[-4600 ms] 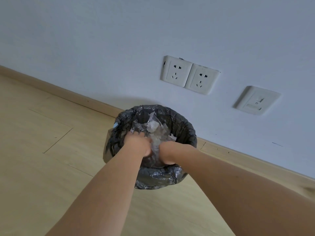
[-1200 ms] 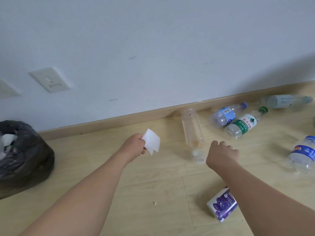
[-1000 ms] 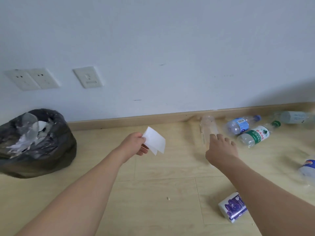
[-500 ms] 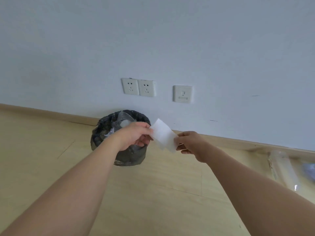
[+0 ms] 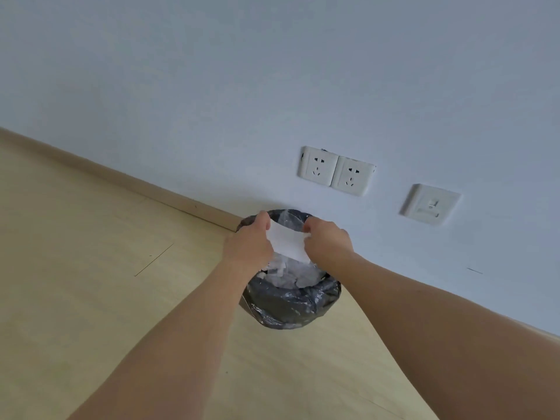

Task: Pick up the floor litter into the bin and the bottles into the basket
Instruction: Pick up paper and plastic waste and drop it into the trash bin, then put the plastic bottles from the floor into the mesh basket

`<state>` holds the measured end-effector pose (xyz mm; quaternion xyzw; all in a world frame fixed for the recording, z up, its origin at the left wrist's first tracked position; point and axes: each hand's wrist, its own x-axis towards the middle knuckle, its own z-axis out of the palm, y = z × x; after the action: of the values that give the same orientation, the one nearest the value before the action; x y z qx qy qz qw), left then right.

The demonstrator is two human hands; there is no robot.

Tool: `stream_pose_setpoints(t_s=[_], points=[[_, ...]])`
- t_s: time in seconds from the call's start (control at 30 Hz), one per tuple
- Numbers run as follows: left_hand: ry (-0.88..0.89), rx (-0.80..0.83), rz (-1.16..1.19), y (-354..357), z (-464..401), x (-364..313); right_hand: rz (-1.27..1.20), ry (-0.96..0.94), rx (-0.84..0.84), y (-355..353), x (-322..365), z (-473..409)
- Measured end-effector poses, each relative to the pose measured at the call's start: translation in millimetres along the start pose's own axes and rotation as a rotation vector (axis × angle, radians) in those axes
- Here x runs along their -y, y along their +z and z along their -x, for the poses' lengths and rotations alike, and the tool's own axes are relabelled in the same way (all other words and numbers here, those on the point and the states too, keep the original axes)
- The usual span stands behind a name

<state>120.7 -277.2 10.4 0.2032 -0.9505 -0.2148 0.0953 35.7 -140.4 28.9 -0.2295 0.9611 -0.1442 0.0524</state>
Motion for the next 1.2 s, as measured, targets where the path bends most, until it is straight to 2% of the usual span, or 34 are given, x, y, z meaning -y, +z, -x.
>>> stream_pose_setpoints(t_s=[0.1, 0.17, 0.23, 0.33, 0.43, 0.5, 0.6, 0.73, 0.83, 0.93, 1.03, 1.13, 1.2], points=[[0.077, 0.124, -0.442, 26, -4, 10, 0.236, -0.079, 0.041, 27, -1, -9], [0.078, 0.151, -0.625, 41, -8, 19, 0.204, -0.157, -0.035, 33, -10, -8], [0.062, 0.076, -0.624, 48, -12, 15, 0.136, -0.192, -0.118, 23, -28, 0], [0.092, -0.09, -0.514, 47, -16, -20, 0.134, -0.144, -0.16, -6, -76, 18], [0.166, -0.201, -0.399, 52, -11, -77, 0.104, 0.013, -0.201, -37, -141, 50], [0.226, -0.195, -0.343, 61, -2, -122, 0.101, 0.137, -0.249, -56, -187, 81], [0.334, -0.103, -0.278, 89, 22, -205, 0.101, 0.393, -0.259, -80, -271, 144], [0.387, 0.064, -0.184, 147, 59, -317, -0.043, 0.837, -0.206, -89, -383, 242], [0.348, 0.301, -0.07, 202, 94, -401, -0.163, 1.22, -0.142, -76, -456, 315], [0.27, 0.534, 0.061, 263, 124, -466, -0.385, 1.499, -0.101, -47, -508, 366], [0.172, 0.694, 0.129, 324, 150, -508, -0.571, 1.639, -0.044, -23, -539, 384], [0.012, 0.851, 0.194, 382, 181, -533, -0.67, 1.679, 0.037, 0, -558, 385], [-0.106, 0.896, 0.243, 408, 199, -543, -0.789, 1.708, 0.057, 21, -561, 385]])
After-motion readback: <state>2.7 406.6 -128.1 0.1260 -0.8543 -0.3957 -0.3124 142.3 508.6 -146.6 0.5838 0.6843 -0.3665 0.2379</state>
